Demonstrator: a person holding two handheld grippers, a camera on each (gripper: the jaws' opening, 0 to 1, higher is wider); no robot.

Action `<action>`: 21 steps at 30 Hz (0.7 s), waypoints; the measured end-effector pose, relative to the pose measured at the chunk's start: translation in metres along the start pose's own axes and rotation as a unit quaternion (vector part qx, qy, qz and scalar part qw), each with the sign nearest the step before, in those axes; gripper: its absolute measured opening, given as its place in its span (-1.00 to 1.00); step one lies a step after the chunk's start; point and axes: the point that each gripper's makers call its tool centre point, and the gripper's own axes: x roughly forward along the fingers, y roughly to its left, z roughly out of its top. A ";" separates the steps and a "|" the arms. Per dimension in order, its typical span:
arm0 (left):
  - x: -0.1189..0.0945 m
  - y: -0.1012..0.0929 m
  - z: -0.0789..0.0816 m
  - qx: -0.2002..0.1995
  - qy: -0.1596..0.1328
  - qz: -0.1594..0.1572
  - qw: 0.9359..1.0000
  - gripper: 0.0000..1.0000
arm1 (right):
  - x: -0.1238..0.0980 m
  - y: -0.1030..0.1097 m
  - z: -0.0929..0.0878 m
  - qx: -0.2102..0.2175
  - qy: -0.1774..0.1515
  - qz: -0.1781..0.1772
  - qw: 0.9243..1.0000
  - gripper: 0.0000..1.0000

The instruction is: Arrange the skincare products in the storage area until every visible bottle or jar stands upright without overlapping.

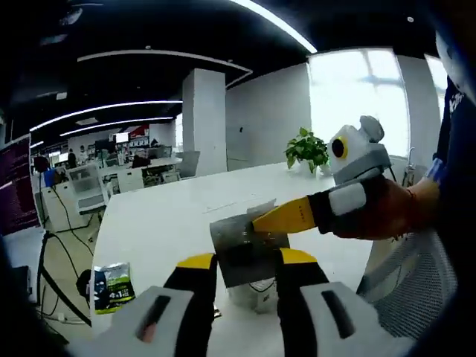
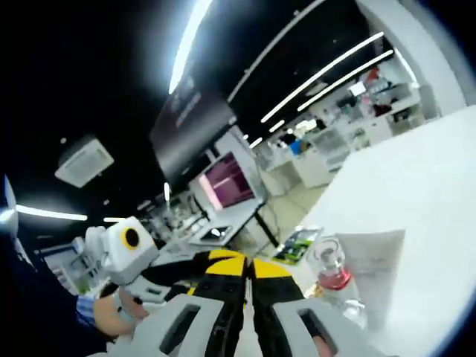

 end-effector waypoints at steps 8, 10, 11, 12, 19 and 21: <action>-0.003 -0.009 0.001 -0.142 0.001 -0.063 0.988 -0.53 | -0.018 0.002 0.003 0.048 0.012 0.058 0.997 -1.00; -0.002 -0.014 0.002 -0.192 0.000 -0.093 0.977 -0.62 | -0.019 0.002 0.003 0.062 0.012 0.065 0.996 -1.00; -0.002 -0.016 0.004 -0.209 -0.002 -0.104 0.972 -0.66 | -0.020 0.003 0.003 0.075 0.010 0.073 0.994 -1.00; -0.002 -0.017 0.005 -0.232 -0.004 -0.120 0.965 -0.69 | -0.019 0.006 0.003 0.084 0.009 0.084 0.993 -1.00; -0.003 -0.020 0.001 -0.308 0.006 -0.152 0.939 -0.81 | -0.015 0.006 0.000 0.084 0.011 0.083 0.993 -1.00; -0.002 -0.021 0.001 -0.303 0.008 -0.149 0.941 -0.92 | -0.015 0.002 -0.002 0.080 0.013 0.069 0.994 -1.00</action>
